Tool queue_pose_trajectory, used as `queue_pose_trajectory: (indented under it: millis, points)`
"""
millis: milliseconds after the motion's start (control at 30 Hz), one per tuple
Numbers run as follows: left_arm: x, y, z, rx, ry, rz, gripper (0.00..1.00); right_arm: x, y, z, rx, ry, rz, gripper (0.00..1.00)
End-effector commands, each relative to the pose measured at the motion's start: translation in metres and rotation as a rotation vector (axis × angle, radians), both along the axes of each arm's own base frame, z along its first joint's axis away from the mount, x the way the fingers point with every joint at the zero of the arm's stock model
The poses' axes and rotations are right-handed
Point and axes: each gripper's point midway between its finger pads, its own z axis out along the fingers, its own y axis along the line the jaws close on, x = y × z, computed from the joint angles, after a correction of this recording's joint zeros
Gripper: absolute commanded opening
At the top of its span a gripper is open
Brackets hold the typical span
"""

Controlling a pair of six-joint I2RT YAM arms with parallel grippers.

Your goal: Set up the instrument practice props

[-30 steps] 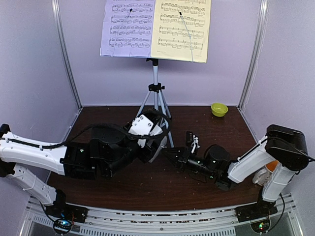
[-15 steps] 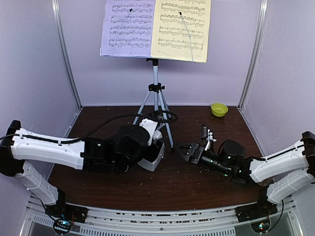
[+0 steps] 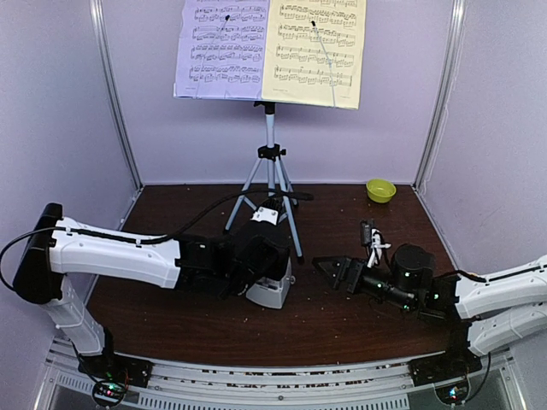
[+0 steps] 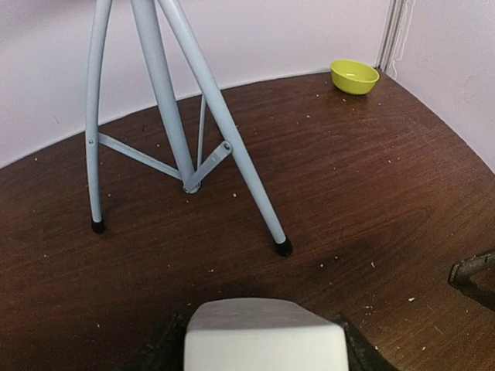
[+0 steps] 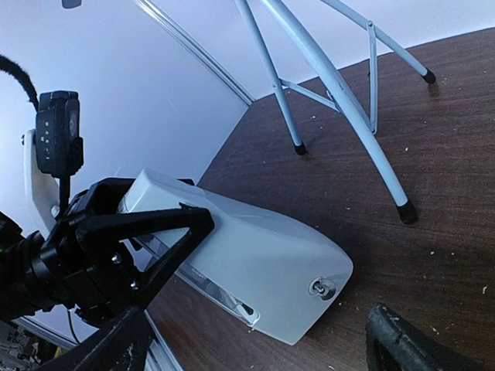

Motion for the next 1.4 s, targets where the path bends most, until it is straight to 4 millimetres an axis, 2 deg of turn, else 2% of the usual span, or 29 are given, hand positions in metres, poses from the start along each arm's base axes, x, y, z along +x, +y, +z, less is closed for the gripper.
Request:
queue_pose_trajectory:
  millis: [0,200,300,333,467,533,600,767,800,933,1033,1167,1367]
  points:
    - [0.013,-0.014,0.023,-0.188,0.02,0.055,0.0,0.003,-0.007,-0.01,-0.089,-0.013,-0.027,0.99]
    - [0.014,-0.017,0.008,-0.19,0.044,0.035,0.04,0.005,-0.012,-0.012,-0.125,-0.013,-0.041,1.0]
    - [0.014,-0.018,0.002,-0.183,0.062,0.024,0.12,0.006,-0.013,-0.01,-0.147,-0.024,-0.047,1.0]
    - [0.014,-0.018,0.0,-0.177,0.068,0.017,0.17,0.007,-0.013,-0.008,-0.152,-0.03,-0.05,1.0]
    - [0.009,-0.021,-0.002,-0.173,0.079,-0.042,0.53,0.009,-0.017,-0.001,-0.177,-0.051,-0.069,1.0]
    - [0.005,-0.021,0.0,-0.159,0.071,-0.078,0.65,0.011,-0.019,0.001,-0.193,-0.061,-0.079,1.0]
    - [0.003,-0.018,0.002,-0.125,0.065,-0.11,0.75,0.012,-0.02,0.003,-0.205,-0.07,-0.085,1.0]
    - [-0.006,-0.004,0.01,-0.083,0.053,-0.185,0.88,0.016,-0.019,0.015,-0.239,-0.11,-0.092,1.0]
    - [-0.008,0.001,0.014,-0.087,0.043,-0.193,0.93,0.017,-0.018,0.019,-0.247,-0.119,-0.093,1.0]
    - [-0.019,0.023,0.016,-0.139,0.027,-0.207,0.95,0.026,-0.01,0.04,-0.273,-0.141,-0.093,1.0]
    - [-0.027,0.03,0.013,-0.2,0.018,-0.23,0.95,0.029,0.005,0.053,-0.276,-0.141,-0.05,1.0]
    - [-0.037,0.023,0.014,-0.212,-0.035,-0.298,0.94,0.029,0.028,0.066,-0.239,-0.129,0.035,1.0]
    - [-0.029,0.009,0.009,-0.155,-0.049,-0.289,0.94,0.043,0.046,0.059,-0.125,-0.042,0.121,0.97]
